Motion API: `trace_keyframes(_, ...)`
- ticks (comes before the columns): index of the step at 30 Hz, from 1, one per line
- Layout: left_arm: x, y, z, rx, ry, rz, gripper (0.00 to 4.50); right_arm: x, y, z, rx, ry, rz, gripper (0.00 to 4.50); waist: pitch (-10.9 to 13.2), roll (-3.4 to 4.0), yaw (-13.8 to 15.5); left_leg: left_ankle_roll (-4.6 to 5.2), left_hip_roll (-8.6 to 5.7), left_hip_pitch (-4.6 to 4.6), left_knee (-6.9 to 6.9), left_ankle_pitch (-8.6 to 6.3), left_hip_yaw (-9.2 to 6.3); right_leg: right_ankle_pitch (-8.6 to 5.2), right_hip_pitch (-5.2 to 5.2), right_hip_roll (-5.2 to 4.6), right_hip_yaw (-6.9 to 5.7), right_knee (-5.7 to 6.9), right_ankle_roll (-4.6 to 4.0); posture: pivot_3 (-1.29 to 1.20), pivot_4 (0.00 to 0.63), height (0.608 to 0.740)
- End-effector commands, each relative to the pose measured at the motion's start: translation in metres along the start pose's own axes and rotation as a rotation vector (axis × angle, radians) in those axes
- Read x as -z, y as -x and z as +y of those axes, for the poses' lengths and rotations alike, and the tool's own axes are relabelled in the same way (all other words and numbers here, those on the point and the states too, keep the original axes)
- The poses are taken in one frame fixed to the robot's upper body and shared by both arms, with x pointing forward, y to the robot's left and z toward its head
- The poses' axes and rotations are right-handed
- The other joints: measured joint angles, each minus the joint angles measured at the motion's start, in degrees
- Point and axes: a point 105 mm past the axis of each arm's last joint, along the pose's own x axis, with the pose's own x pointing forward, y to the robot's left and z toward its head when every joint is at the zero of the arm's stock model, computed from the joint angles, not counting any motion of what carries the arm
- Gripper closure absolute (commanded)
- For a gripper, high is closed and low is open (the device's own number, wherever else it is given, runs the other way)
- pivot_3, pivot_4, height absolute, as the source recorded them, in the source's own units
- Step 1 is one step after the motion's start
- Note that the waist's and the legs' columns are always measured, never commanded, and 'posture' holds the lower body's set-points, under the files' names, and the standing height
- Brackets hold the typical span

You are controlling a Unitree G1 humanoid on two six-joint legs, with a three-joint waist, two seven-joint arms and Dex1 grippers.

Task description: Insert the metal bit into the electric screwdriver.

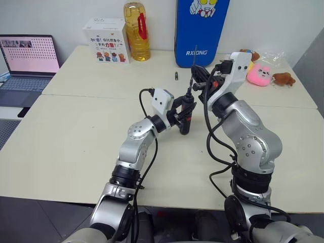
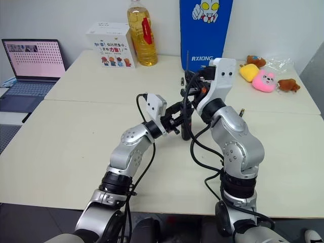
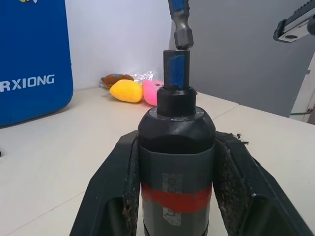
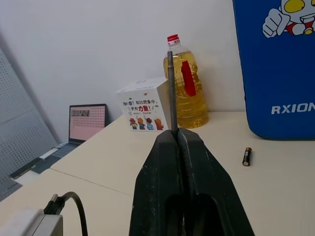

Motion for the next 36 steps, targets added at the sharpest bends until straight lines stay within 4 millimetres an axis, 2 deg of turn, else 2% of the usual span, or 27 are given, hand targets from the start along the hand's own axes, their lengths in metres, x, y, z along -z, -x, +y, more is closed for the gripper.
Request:
trace_keyframes(1, -0.017, -0.002, -0.007, 0.034, -0.023, -0.06, 2.83, -0.01, 0.0, 0.007, -0.033, 0.003, -0.043, 4.48, 0.0, 0.0, 0.0, 0.0, 0.0, 0.0, 0.0, 0.0, 0.0, 0.0, 0.0, 0.0, 0.0, 0.0, 0.0, 0.0, 0.15, 0.74)
trace_keyframes(11, -0.017, -0.002, -0.009, 0.048, -0.018, -0.06, 2.83, -0.014, 0.002, 0.01, -0.059, -0.001, -0.055, 4.48, 0.0, 0.0, 0.0, 0.0, 0.0, 0.0, 0.0, 0.0, 0.0, 0.0, 0.0, 0.0, 0.0, -0.01, 0.0, 0.0, 0.15, 0.74)
trace_keyframes(20, -0.017, 0.002, -0.009, 0.085, -0.018, -0.054, 2.83, -0.017, 0.013, 0.005, -0.154, 0.012, -0.031, 4.48, 0.0, -0.01, 0.0, 0.0, 0.0, -0.01, -0.01, 0.0, 0.0, 0.0, 0.01, 0.0, 0.0, -0.04, 0.0, 0.0, 0.15, 0.74)
trace_keyframes(25, -0.017, 0.003, -0.01, 0.109, -0.013, -0.054, 2.83, -0.024, 0.019, 0.009, -0.249, -0.023, -0.042, 4.48, 0.0, -0.01, 0.0, 0.01, 0.0, -0.01, -0.02, 0.0, 0.0, 0.0, 0.0, 0.0, 0.0, -0.04, 0.0, 0.0, 0.15, 0.74)
trace_keyframes(36, -0.025, 0.009, -0.017, 0.223, 0.027, -0.071, 2.83, -0.023, 0.025, -0.002, -0.305, 0.014, -0.015, 4.48, 0.0, -0.02, 0.1, 0.01, 0.0, 0.0, -0.01, 0.0, 0.0, 0.0, 0.01, 0.0, -0.01, -0.04, 0.0, 0.0, 0.15, 0.74)
